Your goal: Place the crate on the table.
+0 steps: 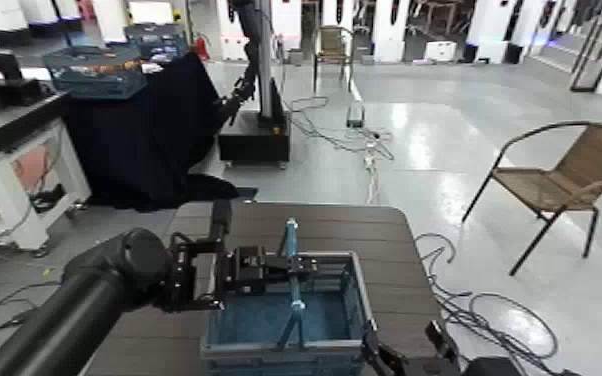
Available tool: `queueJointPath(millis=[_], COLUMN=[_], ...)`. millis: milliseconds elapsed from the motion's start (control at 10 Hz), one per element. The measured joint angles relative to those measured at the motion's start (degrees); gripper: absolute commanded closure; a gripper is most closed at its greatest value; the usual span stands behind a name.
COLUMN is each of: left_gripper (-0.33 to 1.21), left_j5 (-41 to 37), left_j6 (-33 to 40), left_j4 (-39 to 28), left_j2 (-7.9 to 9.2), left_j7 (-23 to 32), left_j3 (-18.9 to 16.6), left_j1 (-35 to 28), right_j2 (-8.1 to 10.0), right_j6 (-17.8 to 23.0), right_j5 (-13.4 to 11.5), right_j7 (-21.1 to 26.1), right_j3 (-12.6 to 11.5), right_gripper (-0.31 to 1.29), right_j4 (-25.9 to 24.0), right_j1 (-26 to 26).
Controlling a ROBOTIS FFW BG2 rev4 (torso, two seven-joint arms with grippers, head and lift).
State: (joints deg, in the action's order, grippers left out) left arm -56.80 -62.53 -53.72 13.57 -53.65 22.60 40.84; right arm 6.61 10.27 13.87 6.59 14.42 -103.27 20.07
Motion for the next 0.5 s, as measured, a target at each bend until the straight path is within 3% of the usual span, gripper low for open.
queueJointPath(millis=[300,500], left_gripper=[1.19,1.08], left_j5=[0.67,1.70], left_j6=[0.54,0.91], left_j4=[2.68,4.76], left_j2=[-0.46,-0.81], left_j7=[-0.65,-2.02], left_j3=[0.82,1.65], left_j1=[1.49,2.56], right_j2=[0.07,0.07], right_j6=[0.15,0.39], right_j5=[0.13,0.19], right_j7=[0.00,-0.03], right_j3=[0.22,0.25], right_gripper=[0.15,0.15], right_j4=[0.12,0.23], right_j1=[-0.23,-0.29])
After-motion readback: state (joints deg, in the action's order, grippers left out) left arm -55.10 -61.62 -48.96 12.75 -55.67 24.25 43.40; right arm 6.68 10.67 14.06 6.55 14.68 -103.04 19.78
